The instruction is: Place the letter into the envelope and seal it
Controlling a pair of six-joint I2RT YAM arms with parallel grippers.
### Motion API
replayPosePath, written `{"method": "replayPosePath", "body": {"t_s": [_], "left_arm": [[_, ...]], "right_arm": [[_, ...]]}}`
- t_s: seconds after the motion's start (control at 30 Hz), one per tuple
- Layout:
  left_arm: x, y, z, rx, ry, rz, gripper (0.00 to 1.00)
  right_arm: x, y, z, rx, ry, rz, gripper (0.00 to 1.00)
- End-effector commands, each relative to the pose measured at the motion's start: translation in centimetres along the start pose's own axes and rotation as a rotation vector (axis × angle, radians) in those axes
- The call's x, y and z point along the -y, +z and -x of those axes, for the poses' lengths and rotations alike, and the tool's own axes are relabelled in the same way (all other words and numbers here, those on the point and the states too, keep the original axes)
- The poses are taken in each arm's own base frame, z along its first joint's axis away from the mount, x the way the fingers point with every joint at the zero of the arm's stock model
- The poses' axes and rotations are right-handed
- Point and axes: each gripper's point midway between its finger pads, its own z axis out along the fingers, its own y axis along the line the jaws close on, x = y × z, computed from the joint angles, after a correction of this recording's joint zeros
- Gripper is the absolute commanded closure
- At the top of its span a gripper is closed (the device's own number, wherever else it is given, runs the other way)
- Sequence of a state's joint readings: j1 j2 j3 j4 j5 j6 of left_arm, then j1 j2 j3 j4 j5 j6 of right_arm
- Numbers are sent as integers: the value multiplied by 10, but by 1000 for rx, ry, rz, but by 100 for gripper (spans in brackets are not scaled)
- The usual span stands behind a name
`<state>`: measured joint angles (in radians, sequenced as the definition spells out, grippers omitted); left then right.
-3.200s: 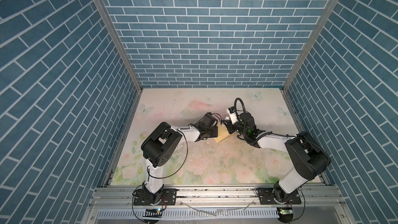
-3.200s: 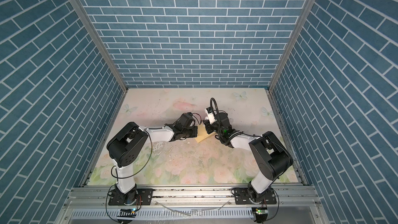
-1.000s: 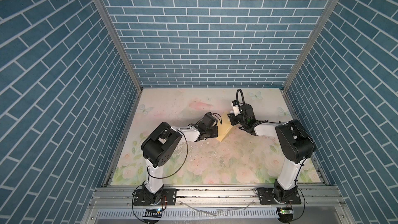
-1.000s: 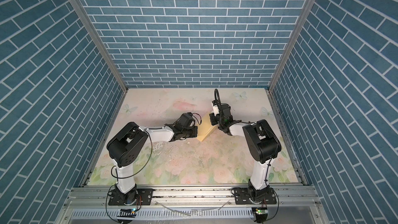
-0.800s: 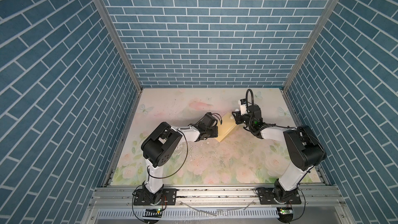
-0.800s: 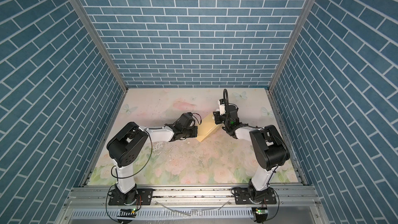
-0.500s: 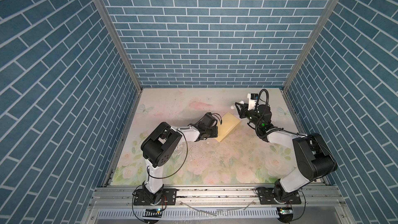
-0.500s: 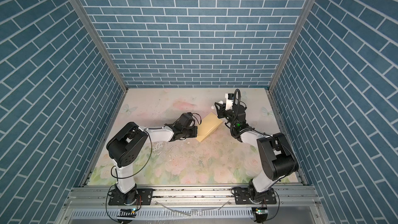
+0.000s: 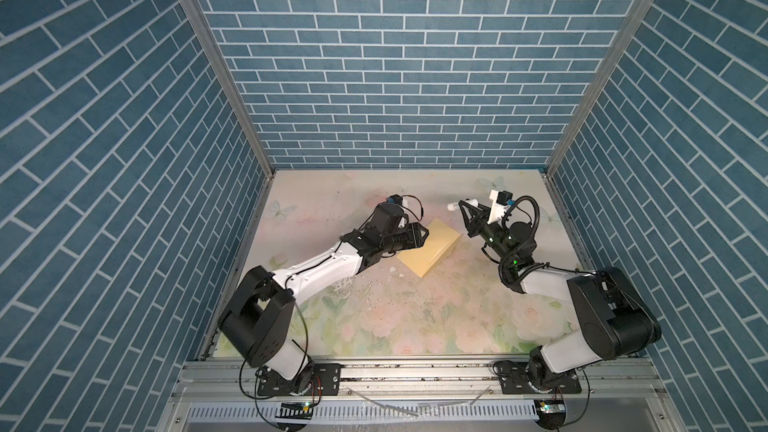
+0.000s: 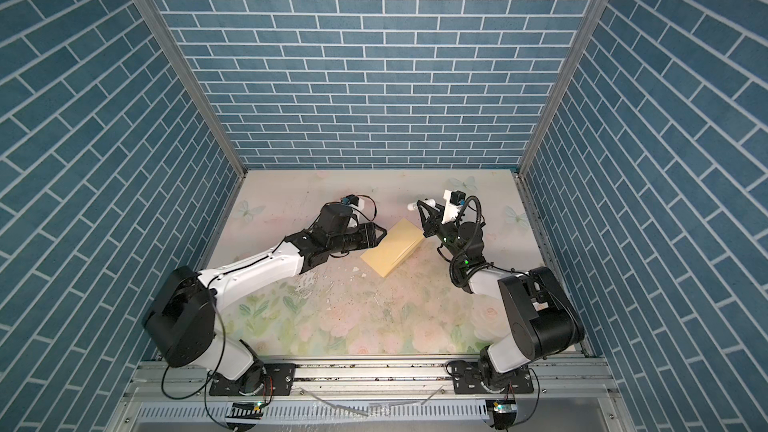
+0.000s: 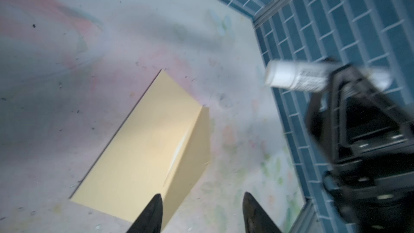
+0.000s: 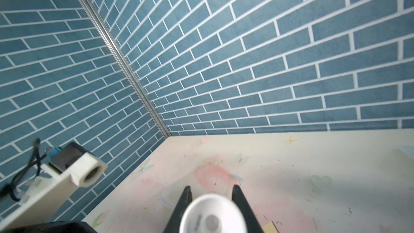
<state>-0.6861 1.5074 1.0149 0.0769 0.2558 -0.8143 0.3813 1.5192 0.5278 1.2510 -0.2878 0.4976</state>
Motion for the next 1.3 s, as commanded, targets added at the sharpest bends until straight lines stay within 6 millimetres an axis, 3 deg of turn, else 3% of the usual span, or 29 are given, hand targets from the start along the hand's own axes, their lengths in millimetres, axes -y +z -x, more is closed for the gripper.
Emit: {"method": "replayPosePath", "body": {"t_s": [0.0, 0.1, 0.2, 0.47, 0.8, 1.27], "left_arm": [[21, -14, 11, 45, -196, -149, 25], [40, -30, 23, 75, -325, -251, 11], [53, -41, 32, 97, -450, -342, 3], [66, -50, 45, 104, -712, -503, 0], [68, -43, 48, 68, -887, -552, 6], [65, -39, 49, 55, -980, -567, 35]], "right_arm": [[-32, -7, 34, 150, -150, 65, 100], [-54, -7, 35, 175, -319, 85, 100], [-76, -6, 35, 199, -482, 106, 100], [-107, 2, 25, 214, -651, 159, 100], [-135, 10, 9, 213, -716, 216, 100], [-156, 13, -5, 208, -755, 260, 100]]}}
